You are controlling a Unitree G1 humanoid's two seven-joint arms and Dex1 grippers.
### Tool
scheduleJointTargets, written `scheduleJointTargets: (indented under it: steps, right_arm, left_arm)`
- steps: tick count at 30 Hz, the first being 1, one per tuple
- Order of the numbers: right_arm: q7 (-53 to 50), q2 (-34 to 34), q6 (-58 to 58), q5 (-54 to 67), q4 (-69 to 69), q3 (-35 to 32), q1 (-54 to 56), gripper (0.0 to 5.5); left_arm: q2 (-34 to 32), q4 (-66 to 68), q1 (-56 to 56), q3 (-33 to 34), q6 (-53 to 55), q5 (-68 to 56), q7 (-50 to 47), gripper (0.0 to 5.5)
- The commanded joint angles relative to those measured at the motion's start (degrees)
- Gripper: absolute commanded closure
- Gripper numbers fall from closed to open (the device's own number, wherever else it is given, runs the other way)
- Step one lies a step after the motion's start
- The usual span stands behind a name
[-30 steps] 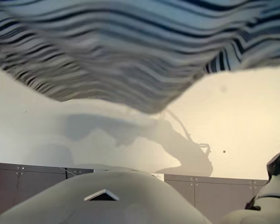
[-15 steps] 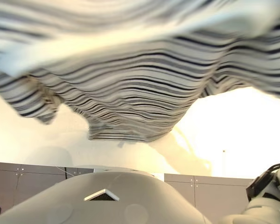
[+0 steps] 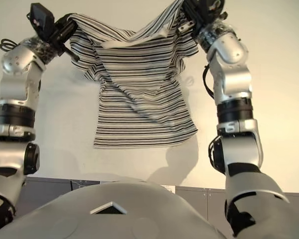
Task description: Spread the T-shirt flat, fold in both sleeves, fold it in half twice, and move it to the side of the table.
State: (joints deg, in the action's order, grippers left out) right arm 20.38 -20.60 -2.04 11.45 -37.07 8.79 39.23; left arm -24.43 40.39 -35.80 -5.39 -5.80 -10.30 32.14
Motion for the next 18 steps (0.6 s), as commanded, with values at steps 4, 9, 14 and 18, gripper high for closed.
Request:
scheduleJointTargets:
  steps: [4,9,14,18]
  right_arm:
    - [-13.6,9.56,-6.23,-15.17,-33.95,3.94,13.82,4.15]
    - [-19.86,12.23,-3.01,-11.78,-39.49,-4.96,18.81,3.4]
    - [-25.27,11.05,-2.05,-1.96,-40.13,-20.11,20.3,3.4]
    - [-28.58,8.58,-0.81,-9.13,-40.1,-16.04,15.61,3.4]
  left_arm:
    - [8.01,29.67,-11.88,-2.3,-7.09,10.67,-7.44,4.16]
    - [8.42,35.45,-17.05,5.7,-1.75,8.15,-16.64,3.74]
    - [7.77,36.52,-16.88,14.4,2.51,3.67,-23.12,3.74]
    - [6.25,36.33,-11.11,15.57,5.35,4.61,-25.4,3.74]
